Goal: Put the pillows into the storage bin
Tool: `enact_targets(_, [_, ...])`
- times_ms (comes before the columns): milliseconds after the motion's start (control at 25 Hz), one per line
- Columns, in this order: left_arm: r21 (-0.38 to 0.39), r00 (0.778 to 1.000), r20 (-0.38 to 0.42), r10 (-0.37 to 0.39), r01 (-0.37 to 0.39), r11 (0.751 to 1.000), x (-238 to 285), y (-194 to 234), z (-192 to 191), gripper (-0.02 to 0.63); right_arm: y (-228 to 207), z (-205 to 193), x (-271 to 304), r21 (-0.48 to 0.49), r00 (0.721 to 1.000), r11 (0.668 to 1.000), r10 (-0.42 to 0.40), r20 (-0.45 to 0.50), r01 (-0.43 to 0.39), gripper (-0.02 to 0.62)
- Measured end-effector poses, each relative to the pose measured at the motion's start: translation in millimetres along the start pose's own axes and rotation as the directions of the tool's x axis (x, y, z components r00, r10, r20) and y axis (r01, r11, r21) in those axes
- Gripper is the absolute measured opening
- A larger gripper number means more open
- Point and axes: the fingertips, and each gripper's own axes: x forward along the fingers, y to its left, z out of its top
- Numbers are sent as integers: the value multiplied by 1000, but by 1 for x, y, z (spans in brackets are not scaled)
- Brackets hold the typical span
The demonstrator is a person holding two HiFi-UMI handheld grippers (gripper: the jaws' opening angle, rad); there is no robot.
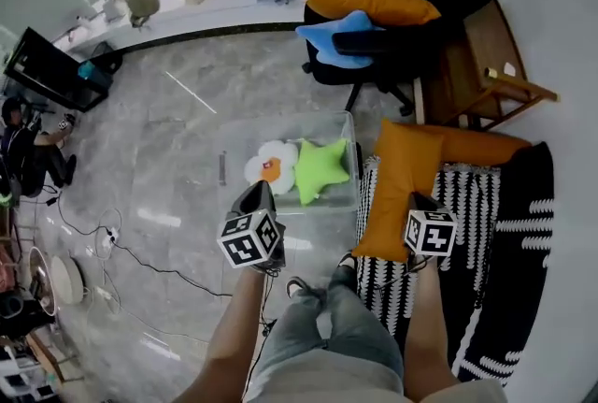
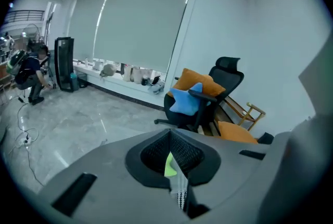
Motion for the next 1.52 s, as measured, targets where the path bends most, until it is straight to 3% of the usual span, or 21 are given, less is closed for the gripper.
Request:
enact_targets(160, [-72, 993, 59, 103, -99, 993, -35, 48, 5, 3, 54, 20, 16, -98, 995, 990, 101, -10, -102, 6])
enact_targets(360, [-174, 974, 80, 210, -194, 965, -66, 102, -5, 3, 125, 44, 41, -241, 979, 949, 200, -39, -204, 6])
enact_targets(520, [-229, 959, 67, 274, -253, 940, -75, 143, -18, 3, 185, 52, 69, -346, 960, 895, 266, -89, -280, 6])
enact_targets(720, [-309, 941, 50, 335, -304, 901, -64, 208, -24, 3, 265, 51, 115, -455, 921, 801, 332, -202, -389, 6])
enact_targets(960, [-357, 926, 2, 377, -351, 865, -33, 284, -19, 3, 343, 52, 171, -554, 883, 688, 357, -305, -470, 6])
enact_targets(1120, [-372, 923, -30, 384, -367, 852, 2, 333, -38, 3, 385, 34, 231, -618, 867, 608, 343, -362, -499, 6])
enact_targets(1280, [-376, 919, -96, 382, -389, 841, 42, 373, -81, 3, 408, 11, 296, -652, 864, 568, 318, -390, -503, 6])
enact_targets(1520, [-391, 911, -176, 373, -412, 823, 72, 416, -138, 3, 425, -15, 350, -669, 846, 519, 294, -445, -532, 6])
